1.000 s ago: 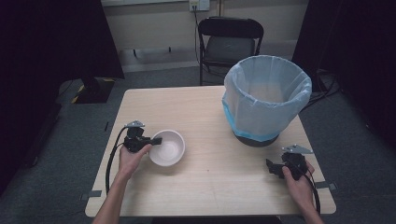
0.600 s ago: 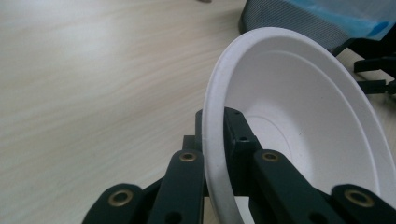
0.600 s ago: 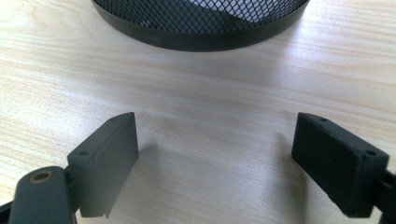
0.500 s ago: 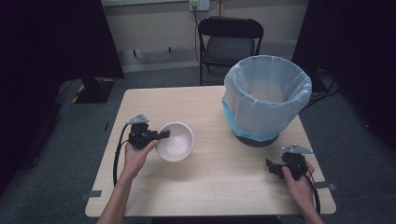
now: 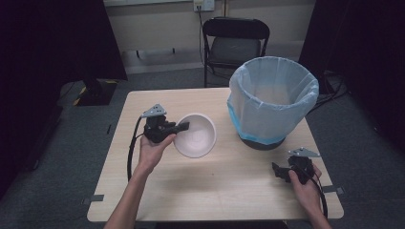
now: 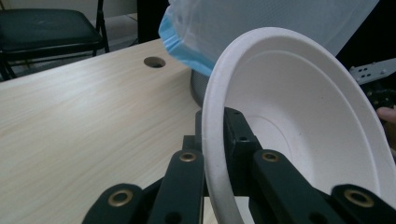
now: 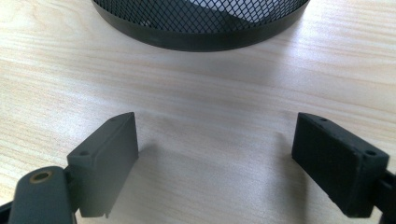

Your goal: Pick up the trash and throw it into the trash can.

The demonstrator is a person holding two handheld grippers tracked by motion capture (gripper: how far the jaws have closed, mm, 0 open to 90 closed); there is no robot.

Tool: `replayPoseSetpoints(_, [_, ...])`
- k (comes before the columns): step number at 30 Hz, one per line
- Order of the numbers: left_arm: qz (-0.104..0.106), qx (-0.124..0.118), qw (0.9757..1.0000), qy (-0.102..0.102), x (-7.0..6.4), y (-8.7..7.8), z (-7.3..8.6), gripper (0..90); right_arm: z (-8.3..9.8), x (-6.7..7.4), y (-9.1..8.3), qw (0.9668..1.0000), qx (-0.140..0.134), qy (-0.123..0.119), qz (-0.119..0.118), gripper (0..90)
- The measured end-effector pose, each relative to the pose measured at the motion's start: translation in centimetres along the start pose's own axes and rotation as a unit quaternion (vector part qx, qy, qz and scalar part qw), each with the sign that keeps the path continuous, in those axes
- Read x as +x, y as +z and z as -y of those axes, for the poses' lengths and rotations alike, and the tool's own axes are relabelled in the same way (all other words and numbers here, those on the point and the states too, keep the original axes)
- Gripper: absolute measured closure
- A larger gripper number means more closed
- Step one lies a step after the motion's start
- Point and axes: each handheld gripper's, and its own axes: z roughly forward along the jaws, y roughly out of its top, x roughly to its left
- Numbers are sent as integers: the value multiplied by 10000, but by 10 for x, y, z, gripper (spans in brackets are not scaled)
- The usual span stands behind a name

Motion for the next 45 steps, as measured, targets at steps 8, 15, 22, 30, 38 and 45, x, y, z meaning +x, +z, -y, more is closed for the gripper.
replayPoseSetpoints(8, [78, -320, 9995, 4, -8, 6, -31, 861, 0, 0, 0, 10000, 0, -4, 1, 137])
replayPoseSetpoints(15, [97, -571, 9983, -47, -14, 9, -56, 862, 0, 0, 0, 10000, -1, -4, 1, 138])
replayPoseSetpoints(22, [86, -692, 9975, 112, -22, 12, -81, 862, 0, 0, 0, 10000, 1, -1, 1, 137])
replayPoseSetpoints(30, [206, -788, 9966, 157, -30, 22, -102, 861, 0, 0, 0, 10000, 1, -1, 1, 138])
replayPoseSetpoints(38, [360, -887, 9953, 154, -34, 39, -130, 861, 0, 0, 0, 10000, 0, -6, 1, 137])
replayPoseSetpoints(45, [386, -843, 9956, 109, -31, 57, -144, 861, 0, 0, 0, 10000, 0, -4, 1, 138])
